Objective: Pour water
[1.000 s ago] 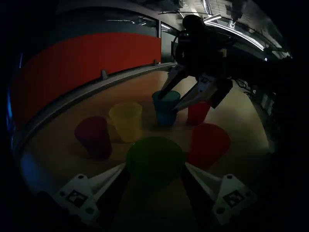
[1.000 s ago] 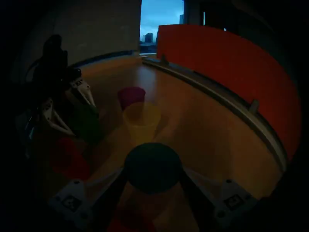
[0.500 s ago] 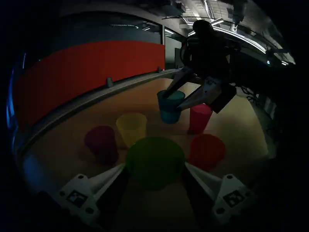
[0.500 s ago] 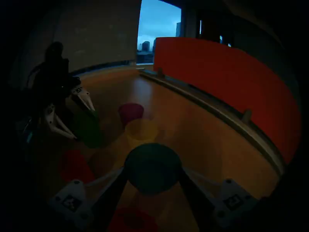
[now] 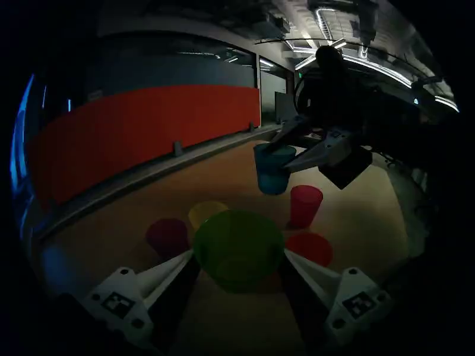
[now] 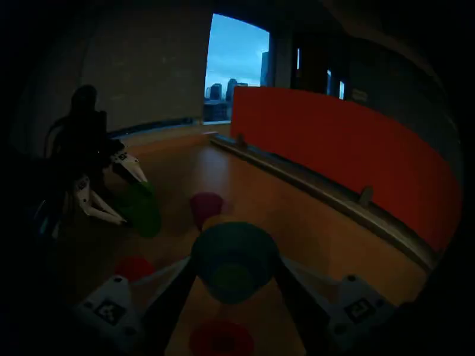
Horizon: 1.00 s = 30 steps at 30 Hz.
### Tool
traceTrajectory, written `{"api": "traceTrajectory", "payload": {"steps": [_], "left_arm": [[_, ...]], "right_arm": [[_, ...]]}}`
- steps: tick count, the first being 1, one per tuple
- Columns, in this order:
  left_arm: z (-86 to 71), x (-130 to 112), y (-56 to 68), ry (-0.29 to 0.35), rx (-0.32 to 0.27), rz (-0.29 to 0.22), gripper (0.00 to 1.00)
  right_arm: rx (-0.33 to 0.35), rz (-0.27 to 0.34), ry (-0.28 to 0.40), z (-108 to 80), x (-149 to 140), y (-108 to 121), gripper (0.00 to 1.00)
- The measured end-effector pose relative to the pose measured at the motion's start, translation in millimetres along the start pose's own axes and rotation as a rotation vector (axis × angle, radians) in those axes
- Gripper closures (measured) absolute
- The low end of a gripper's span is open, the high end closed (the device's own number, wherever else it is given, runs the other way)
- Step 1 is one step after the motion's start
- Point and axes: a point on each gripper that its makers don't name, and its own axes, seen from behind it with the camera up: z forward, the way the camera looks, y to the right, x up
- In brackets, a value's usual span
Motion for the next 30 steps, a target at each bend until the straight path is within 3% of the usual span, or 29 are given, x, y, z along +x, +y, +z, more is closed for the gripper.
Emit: {"api": "traceTrajectory", "payload": {"steps": [11,30], "left_arm": [[-20.6,35,6.3,0.062,0.021,0.019,0.16],[-58.7,91,14.4,0.174,0.038,0.011,0.15]], "right_arm": [[-0.019,0.014,0.117,-26.9,43,-8,0.03],[-0.031,-0.011,0.248,-62.4,93,-23,0.04]]}}
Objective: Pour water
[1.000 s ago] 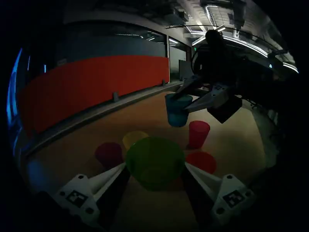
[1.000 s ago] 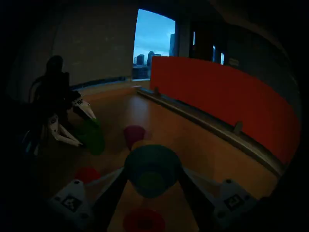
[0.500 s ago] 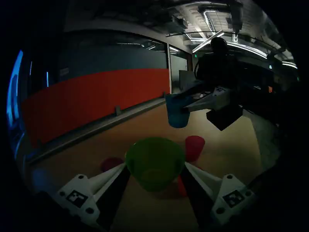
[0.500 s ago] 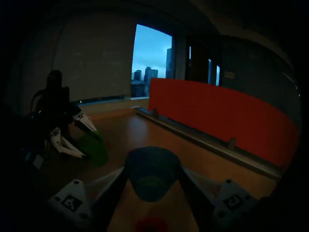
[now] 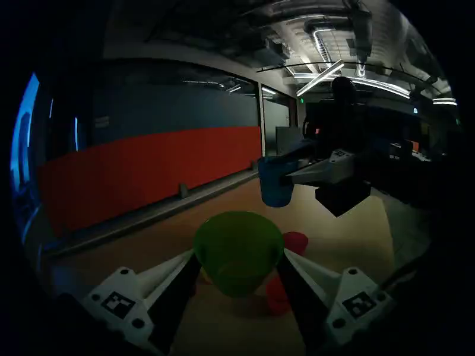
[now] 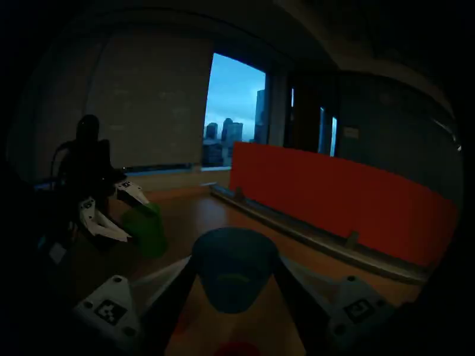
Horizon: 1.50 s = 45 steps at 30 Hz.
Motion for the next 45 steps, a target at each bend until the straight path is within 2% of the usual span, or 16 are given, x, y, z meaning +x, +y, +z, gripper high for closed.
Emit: {"api": "traceTrajectory", "payload": {"steps": [11,20,26,35,45], "left_arm": [[-9.9,26,2.1,0.052,0.011,0.003,0.16],[-13.7,45,2.2,0.101,0.009,-0.022,0.15],[-15.5,52,5.1,0.116,0.003,-0.021,0.16],[-18.5,66,7.9,0.151,-0.001,-0.025,0.15],[-20.3,75,5.8,0.169,0.001,-0.024,0.15]], "right_arm": [[0.001,-0.003,0.054,-6.3,23,-4,0.04],[0.01,-0.015,0.093,-7.1,39,-9,0.04],[0.016,-0.017,0.12,-9.3,48,-13,0.04],[0.016,-0.023,0.127,-12.0,52,-14,0.04],[0.013,-0.02,0.132,-12.4,52,-12,0.04]]}}
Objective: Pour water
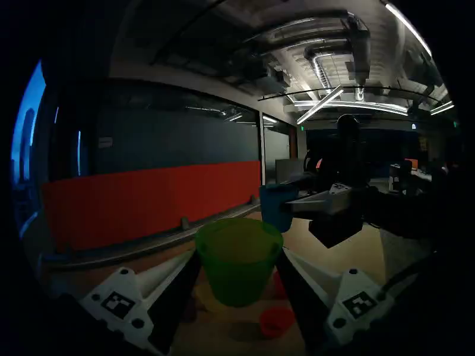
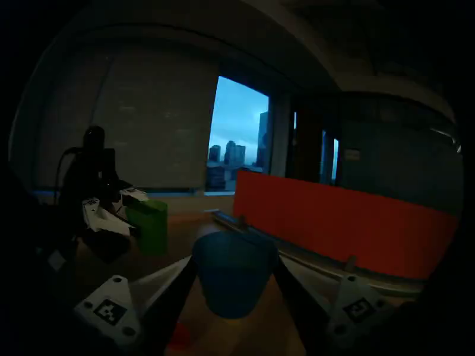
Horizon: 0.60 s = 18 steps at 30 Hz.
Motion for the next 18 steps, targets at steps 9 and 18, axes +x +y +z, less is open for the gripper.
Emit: {"api": "traceTrajectory", "payload": {"steps": [9,18], "left_arm": [[1.6,0.1,-2.2,0.002,0.0,-0.002,0.15],[3.5,-1.5,-5.1,0.007,0.005,-0.012,0.15]], "right_arm": [[0.003,0.001,-0.002,2.2,-2.2,-0.7,0.04],[0.005,0.003,-0.004,4.8,-3.7,0.5,0.04]]}}
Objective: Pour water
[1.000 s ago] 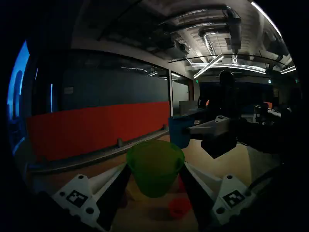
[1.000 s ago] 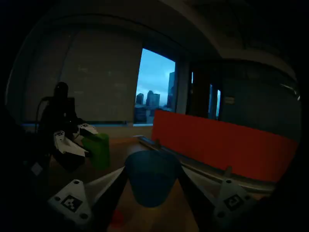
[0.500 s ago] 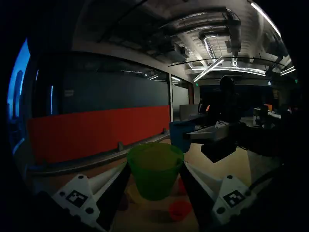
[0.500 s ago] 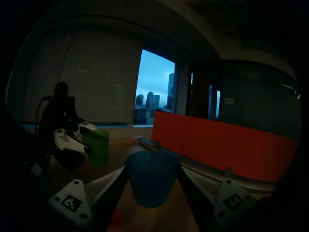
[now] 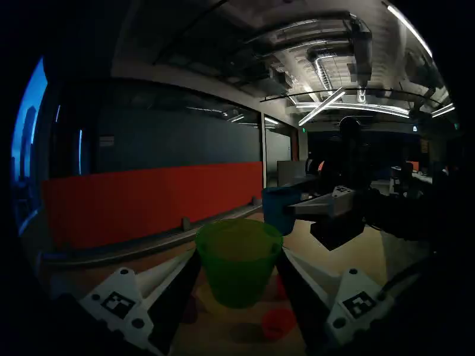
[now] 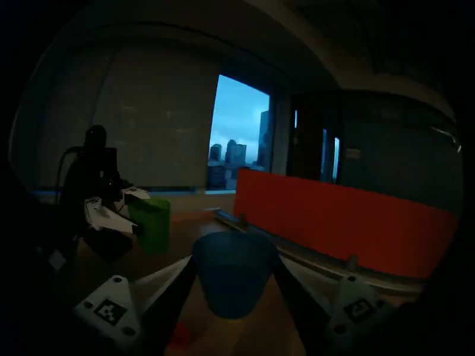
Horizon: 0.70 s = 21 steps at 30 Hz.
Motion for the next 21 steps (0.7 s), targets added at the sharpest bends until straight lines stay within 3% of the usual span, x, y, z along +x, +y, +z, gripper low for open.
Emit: {"api": "traceTrajectory", "payload": {"steps": [21], "left_arm": [[5.7,-6.7,5.9,-0.012,-0.014,0.01,0.15]], "right_arm": [[-0.006,-0.003,0.004,-0.9,5.8,3.0,0.04]]}}
